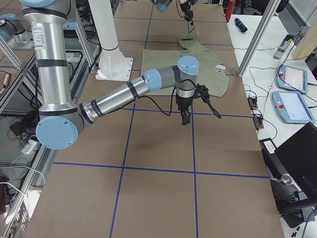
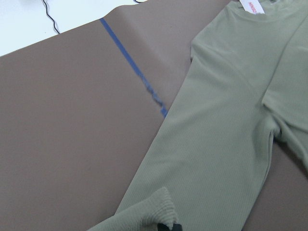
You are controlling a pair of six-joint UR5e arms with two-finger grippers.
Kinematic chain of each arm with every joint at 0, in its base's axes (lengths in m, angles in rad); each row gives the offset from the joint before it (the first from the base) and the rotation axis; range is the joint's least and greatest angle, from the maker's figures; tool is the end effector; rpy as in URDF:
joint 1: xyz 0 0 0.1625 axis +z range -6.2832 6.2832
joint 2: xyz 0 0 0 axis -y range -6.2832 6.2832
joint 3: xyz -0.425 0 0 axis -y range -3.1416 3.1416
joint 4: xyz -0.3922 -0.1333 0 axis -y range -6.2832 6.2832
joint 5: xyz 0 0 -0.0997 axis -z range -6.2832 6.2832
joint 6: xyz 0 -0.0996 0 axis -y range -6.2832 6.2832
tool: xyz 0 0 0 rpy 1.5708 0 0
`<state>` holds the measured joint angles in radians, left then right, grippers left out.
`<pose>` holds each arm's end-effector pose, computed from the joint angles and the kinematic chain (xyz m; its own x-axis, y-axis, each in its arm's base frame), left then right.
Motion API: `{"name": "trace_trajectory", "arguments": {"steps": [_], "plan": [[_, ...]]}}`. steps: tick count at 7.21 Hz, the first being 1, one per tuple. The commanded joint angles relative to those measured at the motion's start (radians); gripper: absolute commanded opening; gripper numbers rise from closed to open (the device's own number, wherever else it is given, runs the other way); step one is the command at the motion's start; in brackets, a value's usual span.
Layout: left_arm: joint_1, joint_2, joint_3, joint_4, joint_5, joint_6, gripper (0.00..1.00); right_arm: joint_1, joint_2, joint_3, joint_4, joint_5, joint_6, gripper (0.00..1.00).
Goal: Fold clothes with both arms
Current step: 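Fold the held sleeve across the shirt chest with the left gripper, release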
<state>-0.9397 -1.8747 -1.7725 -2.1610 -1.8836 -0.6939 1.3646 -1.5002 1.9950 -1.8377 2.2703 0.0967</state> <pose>0.2712 -0.5451 0.3327 0.6390 0.3653 -0.6769 0.1806 0.7842 0.5937 -0.0325 -0.4933 0.4519 0.7351 -0.2056 0.6461 0.1291 0.9779 0.1643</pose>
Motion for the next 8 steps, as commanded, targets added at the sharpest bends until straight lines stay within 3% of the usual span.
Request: {"name": "trace_trajectory", "arguments": {"steps": [1, 3, 4, 6, 8], "plan": [[0.066, -0.305, 0.016, 0.308, 0.006, -0.19, 0.0, 0.005, -0.011, 0.001, 0.0, 0.0, 0.0, 1.0], [0.193, -0.562, 0.204, 0.317, 0.145, -0.367, 0.0, 0.01, -0.011, -0.001, 0.0, 0.0, 0.0, 1.0], [0.255, -0.643, 0.288, 0.294, 0.235, -0.393, 0.0, 0.01, -0.011, -0.001, 0.0, 0.0, 0.002, 1.0], [0.35, -0.659, 0.378, 0.11, 0.315, -0.366, 0.0, 0.011, -0.011, -0.002, 0.0, 0.0, 0.002, 1.0], [0.447, -0.666, 0.535, -0.137, 0.421, -0.251, 0.0, 0.013, -0.011, -0.002, 0.0, -0.002, 0.002, 1.0]]}}
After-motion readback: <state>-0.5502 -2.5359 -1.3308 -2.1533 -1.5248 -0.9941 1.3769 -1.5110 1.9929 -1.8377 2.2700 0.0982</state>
